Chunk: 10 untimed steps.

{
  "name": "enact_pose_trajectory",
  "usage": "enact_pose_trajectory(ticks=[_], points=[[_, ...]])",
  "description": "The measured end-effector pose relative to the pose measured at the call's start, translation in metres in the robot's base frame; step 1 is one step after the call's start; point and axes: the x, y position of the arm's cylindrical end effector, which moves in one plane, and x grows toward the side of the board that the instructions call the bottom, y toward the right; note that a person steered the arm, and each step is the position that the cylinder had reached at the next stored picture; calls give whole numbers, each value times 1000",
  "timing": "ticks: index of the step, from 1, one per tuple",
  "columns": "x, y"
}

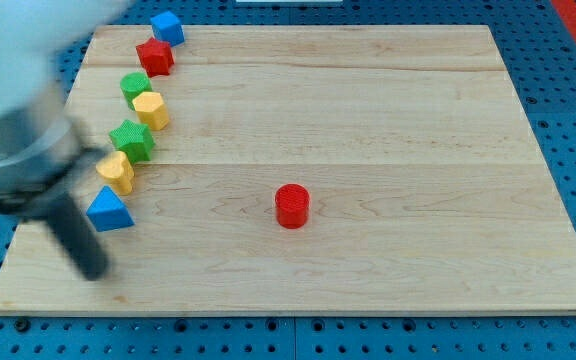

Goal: Place the yellow heart blue triangle green star in a triangle form

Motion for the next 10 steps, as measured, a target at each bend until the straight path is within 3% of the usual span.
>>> enact_pose_trajectory(ticks=[1, 3, 4, 6, 7, 8, 10], points=[[-47, -37], [-63, 132], [-79, 175], [-35, 15], [-79, -13], [-107, 18], [-125, 107]])
